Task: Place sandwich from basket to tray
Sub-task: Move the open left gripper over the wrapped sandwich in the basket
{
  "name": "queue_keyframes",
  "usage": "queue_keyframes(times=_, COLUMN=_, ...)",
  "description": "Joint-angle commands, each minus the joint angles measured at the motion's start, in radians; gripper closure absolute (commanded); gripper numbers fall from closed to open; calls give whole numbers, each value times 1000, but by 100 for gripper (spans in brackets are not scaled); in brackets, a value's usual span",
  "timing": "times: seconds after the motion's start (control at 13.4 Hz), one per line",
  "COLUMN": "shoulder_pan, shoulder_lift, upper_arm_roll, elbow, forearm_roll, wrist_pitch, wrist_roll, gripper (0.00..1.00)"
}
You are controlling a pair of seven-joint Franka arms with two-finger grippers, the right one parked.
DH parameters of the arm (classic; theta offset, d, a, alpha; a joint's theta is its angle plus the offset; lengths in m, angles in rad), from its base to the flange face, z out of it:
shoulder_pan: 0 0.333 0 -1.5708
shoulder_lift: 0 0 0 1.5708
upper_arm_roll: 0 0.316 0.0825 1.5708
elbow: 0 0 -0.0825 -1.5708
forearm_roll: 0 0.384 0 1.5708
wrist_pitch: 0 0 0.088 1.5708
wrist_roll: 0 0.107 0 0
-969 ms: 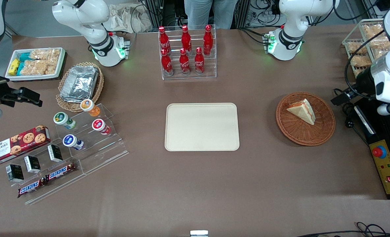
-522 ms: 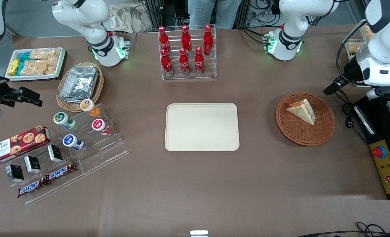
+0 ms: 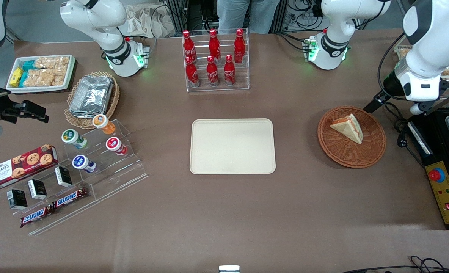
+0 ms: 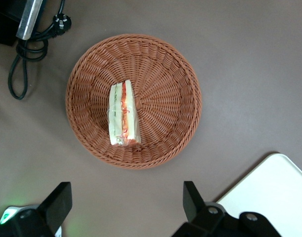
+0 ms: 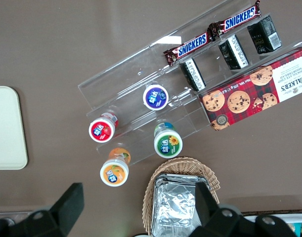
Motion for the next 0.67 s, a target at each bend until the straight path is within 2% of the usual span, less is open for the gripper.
queue_keyframes(times=0.0, shoulder_pan=3, shoulder_lift=-12, upper_arm_roll=-4, elbow=-91, forearm_roll=18, wrist_pitch=97, wrist_roll=-37, gripper=0)
queue_keyframes(times=0.6, shoulder_pan=6, shoulder_lift=119, upper_arm_roll=-4, elbow=-247, forearm_roll=38, wrist_pitch=358, wrist_roll=-89, gripper=0)
